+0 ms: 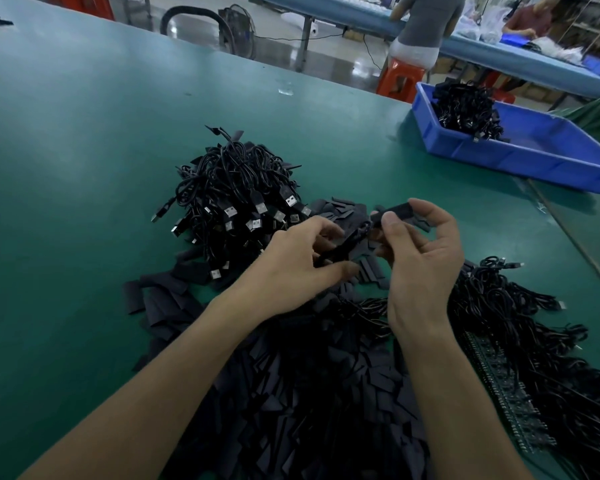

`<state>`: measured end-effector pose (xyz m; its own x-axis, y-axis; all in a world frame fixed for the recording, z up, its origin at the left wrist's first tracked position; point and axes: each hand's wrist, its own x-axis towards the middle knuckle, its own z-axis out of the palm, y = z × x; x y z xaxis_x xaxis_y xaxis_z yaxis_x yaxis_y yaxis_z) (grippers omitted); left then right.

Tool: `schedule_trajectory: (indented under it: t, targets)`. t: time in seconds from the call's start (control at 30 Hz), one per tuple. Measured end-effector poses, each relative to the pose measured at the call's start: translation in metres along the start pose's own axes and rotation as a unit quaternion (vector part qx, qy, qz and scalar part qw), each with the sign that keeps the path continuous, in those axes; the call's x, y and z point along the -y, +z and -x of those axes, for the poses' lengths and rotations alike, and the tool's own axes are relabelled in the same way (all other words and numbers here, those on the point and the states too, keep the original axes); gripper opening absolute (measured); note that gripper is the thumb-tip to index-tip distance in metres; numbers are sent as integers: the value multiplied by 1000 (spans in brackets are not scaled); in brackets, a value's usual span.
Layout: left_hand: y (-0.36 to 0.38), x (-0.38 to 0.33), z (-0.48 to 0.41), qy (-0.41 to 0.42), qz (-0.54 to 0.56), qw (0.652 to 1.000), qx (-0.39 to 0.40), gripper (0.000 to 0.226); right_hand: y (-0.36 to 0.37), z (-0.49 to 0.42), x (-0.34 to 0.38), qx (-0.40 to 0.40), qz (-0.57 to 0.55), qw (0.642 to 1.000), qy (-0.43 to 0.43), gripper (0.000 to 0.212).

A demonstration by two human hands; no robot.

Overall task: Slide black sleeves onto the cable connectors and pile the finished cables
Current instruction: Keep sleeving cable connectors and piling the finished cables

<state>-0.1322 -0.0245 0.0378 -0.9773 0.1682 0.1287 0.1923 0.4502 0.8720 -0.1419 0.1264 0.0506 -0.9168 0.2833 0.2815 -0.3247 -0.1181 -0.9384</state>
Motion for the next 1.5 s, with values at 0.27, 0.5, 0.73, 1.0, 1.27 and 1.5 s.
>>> schedule_trajectory:
  t: [0.27, 0.5, 0.73, 1.0, 1.27, 1.5]
  targets:
    - [-29, -4, -4, 10, 61, 982, -177, 18, -21, -4, 10, 220, 182, 958, 41, 35]
    - [-75, 1, -35, -10, -27, 929, -369, 49, -44, -1, 10, 460, 439, 765, 97, 43]
    - [-78, 12, -55, -83, -147, 954, -248, 62, -37, 2, -3, 340, 438, 832, 25, 12]
    - [-34, -4, -25, 89, -138, 936, -310, 9, -37, 1, -13, 274, 320, 907, 34, 14]
    - [19, -3, -6, 17, 198, 980, -4, 22, -36, -3, -8, 253, 44, 956, 138, 8]
    - [24, 4, -2, -27, 327, 945, 1, 18, -35, 3, -7, 230, -31, 953, 197, 6]
